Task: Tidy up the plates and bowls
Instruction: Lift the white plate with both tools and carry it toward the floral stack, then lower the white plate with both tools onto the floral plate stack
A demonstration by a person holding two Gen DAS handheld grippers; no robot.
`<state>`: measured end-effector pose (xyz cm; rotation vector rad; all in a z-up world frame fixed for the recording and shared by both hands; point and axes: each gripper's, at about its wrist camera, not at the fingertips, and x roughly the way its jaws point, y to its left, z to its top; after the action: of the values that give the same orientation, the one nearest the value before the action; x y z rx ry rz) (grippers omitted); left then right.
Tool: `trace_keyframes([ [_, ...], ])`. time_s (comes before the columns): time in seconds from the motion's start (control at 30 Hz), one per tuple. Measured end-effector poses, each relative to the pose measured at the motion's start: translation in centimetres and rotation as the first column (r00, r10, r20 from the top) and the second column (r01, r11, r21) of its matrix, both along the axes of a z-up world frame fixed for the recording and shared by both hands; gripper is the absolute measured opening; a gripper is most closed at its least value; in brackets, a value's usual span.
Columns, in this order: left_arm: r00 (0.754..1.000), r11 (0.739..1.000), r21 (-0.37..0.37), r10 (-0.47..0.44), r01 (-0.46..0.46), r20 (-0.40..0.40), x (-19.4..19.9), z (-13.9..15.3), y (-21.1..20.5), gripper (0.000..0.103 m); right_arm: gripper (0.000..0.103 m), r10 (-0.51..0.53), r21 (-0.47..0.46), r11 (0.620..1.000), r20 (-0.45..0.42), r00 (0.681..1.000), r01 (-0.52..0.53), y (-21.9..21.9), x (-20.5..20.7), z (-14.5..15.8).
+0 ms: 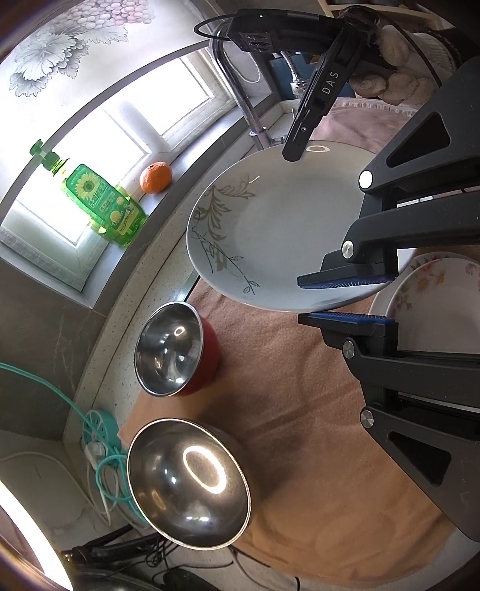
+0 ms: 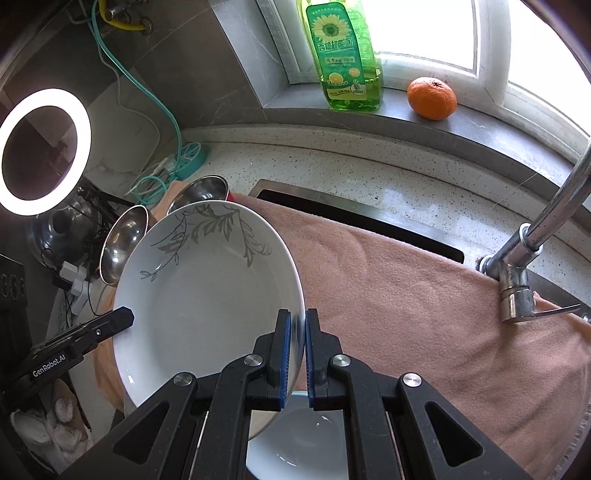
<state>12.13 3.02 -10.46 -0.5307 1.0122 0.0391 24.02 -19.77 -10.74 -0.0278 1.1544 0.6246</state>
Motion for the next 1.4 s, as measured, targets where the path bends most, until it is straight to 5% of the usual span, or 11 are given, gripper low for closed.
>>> trace_keyframes([
  [1.4, 0.995, 0.996, -0.014, -0.087, 0.086, -0.054, -10.0, -1.8, 4.3, 0.01, 0.007, -0.087, 0.018, 0.996, -0.013, 0.996, 0.088, 2.9, -12.8, -1.3],
])
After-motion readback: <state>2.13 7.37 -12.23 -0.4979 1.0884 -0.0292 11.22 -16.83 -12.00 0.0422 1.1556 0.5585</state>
